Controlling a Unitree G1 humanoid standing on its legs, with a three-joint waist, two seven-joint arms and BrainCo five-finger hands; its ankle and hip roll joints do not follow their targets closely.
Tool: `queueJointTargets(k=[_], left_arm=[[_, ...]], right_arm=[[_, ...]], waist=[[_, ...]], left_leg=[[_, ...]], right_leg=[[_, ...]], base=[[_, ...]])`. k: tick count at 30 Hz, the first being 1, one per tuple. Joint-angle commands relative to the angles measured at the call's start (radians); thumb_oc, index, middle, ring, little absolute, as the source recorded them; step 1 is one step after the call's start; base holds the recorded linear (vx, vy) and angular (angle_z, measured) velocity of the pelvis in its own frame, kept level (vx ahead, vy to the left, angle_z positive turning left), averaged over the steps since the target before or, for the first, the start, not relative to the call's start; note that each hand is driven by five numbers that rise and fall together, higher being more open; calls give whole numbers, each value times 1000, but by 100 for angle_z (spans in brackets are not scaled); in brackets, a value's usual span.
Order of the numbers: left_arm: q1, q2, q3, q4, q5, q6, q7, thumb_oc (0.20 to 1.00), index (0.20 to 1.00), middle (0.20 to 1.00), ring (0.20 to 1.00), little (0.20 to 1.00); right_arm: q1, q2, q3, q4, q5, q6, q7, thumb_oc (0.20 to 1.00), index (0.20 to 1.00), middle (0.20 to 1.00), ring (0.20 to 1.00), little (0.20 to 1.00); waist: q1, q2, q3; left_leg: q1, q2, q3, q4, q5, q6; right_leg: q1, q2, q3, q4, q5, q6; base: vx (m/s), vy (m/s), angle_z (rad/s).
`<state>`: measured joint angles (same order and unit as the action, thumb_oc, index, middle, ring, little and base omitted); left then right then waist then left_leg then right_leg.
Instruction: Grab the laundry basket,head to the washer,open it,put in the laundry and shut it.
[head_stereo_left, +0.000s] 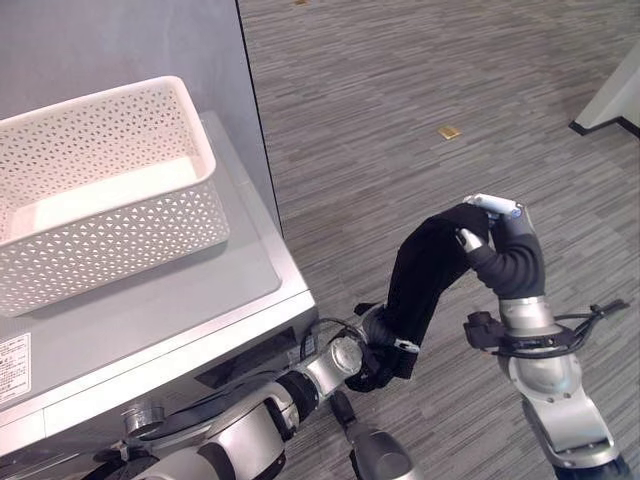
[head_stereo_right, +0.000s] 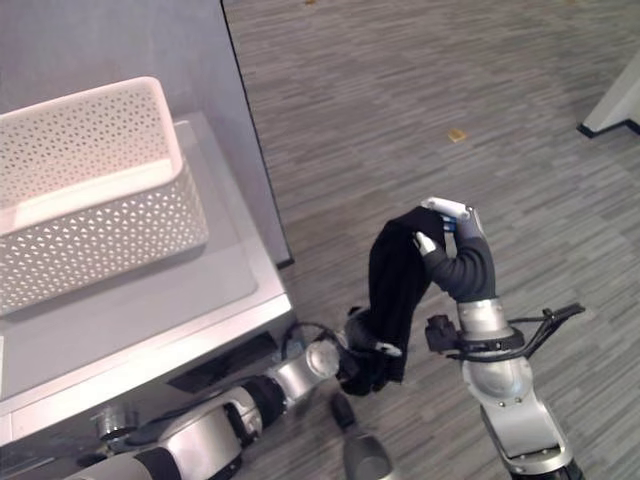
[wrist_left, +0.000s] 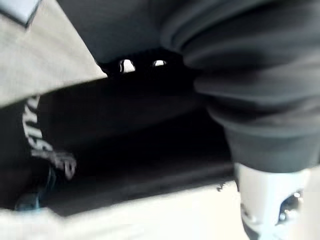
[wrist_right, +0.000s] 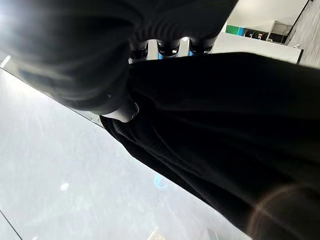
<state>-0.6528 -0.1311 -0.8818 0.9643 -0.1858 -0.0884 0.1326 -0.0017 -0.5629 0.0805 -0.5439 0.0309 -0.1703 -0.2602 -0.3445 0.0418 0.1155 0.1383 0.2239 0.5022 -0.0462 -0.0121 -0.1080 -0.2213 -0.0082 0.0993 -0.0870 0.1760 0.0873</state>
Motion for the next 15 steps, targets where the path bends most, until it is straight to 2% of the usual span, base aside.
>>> queueJointTargets(k=[1,2,15], left_arm=[[24,-241,31,45,-77,-46,-43,404,404,404,404,404],[28,-232,23,26,-94,-46,-48,200,200,200,200,200],[14,-181,70,-36,-215,-79,1,200,200,200,200,200]], right_arm=[[-18,13,-10,-29,63,-44,-45,200,200,200,200,200],[-25,21,-1,-30,75,-46,-44,200,200,200,200,200],[16,37,26,-3,108,-52,-49,200,200,200,200,200]], waist=[[-34,-15,-74],[-31,-15,-74],[-18,-12,-75]], left_leg=[[-6,131,-31,-38,249,-111],[-8,132,-31,-41,252,-110],[-4,138,-32,-41,266,-119]], right_leg=[[170,-14,-60,0,-155,34],[164,-12,-58,0,-149,33],[167,-8,-67,0,-146,28]], base=[[0,0,0],[0,0,0],[0,0,0]])
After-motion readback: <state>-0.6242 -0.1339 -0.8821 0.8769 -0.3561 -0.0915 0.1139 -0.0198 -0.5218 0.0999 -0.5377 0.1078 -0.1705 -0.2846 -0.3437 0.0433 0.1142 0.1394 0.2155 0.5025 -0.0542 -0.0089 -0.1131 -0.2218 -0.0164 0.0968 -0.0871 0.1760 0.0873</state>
